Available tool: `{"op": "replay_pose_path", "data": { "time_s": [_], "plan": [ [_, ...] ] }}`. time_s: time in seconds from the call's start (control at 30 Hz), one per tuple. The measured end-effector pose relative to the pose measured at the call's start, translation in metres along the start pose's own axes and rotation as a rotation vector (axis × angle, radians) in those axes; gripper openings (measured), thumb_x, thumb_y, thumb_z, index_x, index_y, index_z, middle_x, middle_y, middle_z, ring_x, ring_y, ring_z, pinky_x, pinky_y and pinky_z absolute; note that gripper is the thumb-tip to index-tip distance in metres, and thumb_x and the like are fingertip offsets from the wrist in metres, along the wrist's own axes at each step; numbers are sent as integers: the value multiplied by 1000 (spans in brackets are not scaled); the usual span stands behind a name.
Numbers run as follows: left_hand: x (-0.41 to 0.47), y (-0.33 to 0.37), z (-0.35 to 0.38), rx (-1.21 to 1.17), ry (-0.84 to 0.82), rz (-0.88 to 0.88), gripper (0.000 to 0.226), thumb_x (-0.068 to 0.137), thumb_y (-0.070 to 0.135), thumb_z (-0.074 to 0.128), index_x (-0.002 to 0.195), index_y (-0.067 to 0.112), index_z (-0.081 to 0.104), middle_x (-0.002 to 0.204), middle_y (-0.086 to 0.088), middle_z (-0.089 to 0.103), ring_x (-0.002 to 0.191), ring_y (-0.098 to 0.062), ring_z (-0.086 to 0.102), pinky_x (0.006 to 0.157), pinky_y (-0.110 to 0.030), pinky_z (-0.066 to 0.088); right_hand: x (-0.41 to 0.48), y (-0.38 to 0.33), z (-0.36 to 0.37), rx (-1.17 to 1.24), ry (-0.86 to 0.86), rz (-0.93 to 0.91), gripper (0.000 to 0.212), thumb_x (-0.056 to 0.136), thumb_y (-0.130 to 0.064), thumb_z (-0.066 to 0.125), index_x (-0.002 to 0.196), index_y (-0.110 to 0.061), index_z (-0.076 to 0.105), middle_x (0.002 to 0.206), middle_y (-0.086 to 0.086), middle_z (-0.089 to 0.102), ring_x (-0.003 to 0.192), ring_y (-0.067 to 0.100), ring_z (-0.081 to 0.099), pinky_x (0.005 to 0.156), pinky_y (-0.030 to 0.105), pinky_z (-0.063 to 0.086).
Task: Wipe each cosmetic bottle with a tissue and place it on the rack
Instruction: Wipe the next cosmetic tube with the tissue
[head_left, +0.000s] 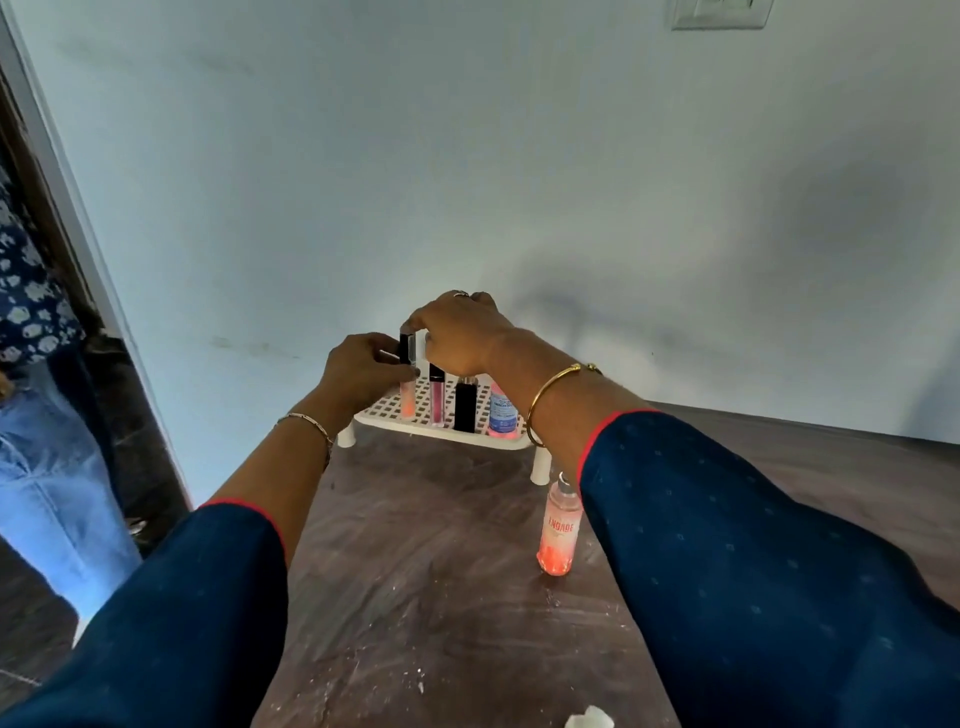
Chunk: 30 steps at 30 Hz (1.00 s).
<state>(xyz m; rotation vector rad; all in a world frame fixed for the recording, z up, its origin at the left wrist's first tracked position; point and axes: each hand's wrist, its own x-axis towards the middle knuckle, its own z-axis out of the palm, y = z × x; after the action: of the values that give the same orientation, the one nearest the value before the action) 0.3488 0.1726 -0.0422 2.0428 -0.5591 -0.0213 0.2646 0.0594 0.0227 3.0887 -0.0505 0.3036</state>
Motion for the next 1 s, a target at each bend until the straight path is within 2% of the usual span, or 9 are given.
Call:
{"op": "replay_pose_path", "data": {
  "time_s": [0.1,0.2,0.33,0.43,0.57,0.77,0.87,1.0],
  "plan": [
    [3,-2,6,16,-5,-3,26,76,13,73,101,13,65,97,-7,70,87,-23,65,79,-33,49,3,5,3,6,-19,0,48,92,-10,43,137,-26,48,142,0,48,136,21,32,111,39,18],
    [3,-5,9,-9,-7,-19,26,74,11,75,98,12,65,97,-10,72,87,-27,68,88,-39,54,4,6,8,21,6,-16,45,93,-10,43,133,-27,52,139,-1,51,134,19,36,110,37,17],
    [3,-7,12,-2,-13,-13,29,75,13,74,102,12,65,100,-11,72,92,-28,68,91,-42,53,3,6,11,30,0,-11,44,93,-9,42,133,-26,52,139,0,52,133,21,38,111,38,17],
    [1,-6,15,11,-18,1,30,77,14,74,105,12,65,98,-9,70,93,-27,66,88,-36,51,3,8,11,34,-7,-3,48,92,-5,43,134,-27,50,139,-1,51,133,21,38,110,38,17],
    [-2,-6,17,55,-23,-2,34,78,15,73,110,10,63,93,-5,64,89,-21,58,79,-27,39,1,11,11,43,27,-10,51,91,-2,44,136,-27,48,141,-3,49,134,20,37,109,37,18],
    [1,-4,13,86,-35,-15,45,77,17,76,117,9,59,107,-9,69,88,-17,58,76,-26,38,-6,15,3,60,49,-10,49,94,-5,43,138,-27,45,142,-3,48,136,20,34,111,38,18],
    [-2,1,7,76,-43,-13,57,76,18,78,126,9,52,119,-12,65,95,-19,57,79,-28,39,-15,19,-4,59,52,4,46,96,-8,43,138,-27,46,143,0,48,136,22,34,112,38,18],
    [-17,13,-2,142,15,51,63,75,21,79,129,7,50,128,-12,60,116,-25,56,90,-29,39,-38,23,-13,98,87,39,44,97,-9,42,136,-28,48,139,4,51,134,23,36,111,39,21]
  ]
}}
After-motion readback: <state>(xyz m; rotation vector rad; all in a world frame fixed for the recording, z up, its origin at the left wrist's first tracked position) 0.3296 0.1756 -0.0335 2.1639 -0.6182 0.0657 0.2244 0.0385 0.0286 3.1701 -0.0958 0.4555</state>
